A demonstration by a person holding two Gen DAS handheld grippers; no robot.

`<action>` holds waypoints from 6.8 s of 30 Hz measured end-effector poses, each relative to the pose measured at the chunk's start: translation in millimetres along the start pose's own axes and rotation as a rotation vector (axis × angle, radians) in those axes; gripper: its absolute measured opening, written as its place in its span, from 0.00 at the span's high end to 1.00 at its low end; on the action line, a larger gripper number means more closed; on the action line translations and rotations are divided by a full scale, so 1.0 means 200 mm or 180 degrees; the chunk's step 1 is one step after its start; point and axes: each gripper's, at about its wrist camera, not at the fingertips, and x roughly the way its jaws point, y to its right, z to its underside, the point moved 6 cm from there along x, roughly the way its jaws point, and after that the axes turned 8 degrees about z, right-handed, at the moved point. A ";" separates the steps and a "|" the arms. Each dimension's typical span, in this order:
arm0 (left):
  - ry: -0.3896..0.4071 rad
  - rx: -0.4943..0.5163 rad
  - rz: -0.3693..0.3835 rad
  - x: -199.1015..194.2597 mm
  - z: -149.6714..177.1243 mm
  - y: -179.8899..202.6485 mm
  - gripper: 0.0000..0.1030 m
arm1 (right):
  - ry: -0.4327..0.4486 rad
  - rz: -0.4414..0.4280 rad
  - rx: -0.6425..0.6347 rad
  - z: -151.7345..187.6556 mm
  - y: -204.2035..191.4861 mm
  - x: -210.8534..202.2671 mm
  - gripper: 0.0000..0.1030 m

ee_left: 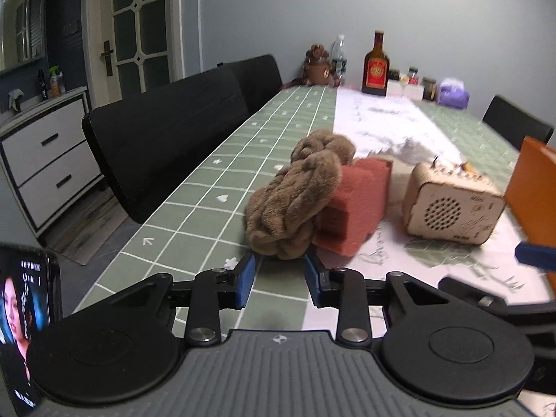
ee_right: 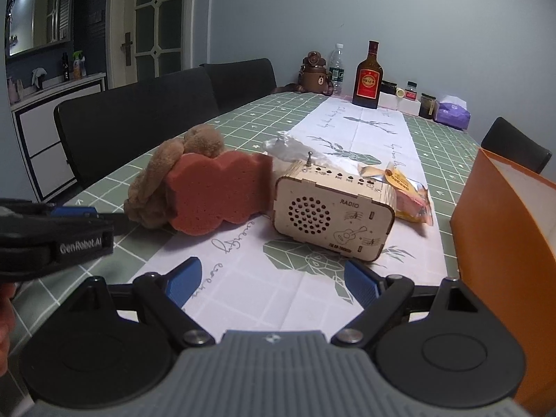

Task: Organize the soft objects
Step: 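Grasp the red sponge with the right gripper while the left gripper grasps the brown plush, then lift the plush and sponge with both grippers and lower them into the box, then open both grippers and withdraw them from the box toward the table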

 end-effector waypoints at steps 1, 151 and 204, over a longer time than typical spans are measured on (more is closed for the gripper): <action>-0.0041 0.0014 -0.0040 0.01 0.00 0.00 0.64 | 0.0005 -0.0036 0.0021 -0.01 0.00 0.01 0.15; -0.0026 0.1381 0.1384 -0.21 -0.48 1.39 0.74 | 0.0446 0.0653 0.0073 -0.27 1.17 -0.57 0.71; -0.0778 0.3084 0.1320 0.32 -0.29 1.87 0.43 | -0.0995 0.0793 -0.0511 -0.10 1.53 -0.04 0.39</action>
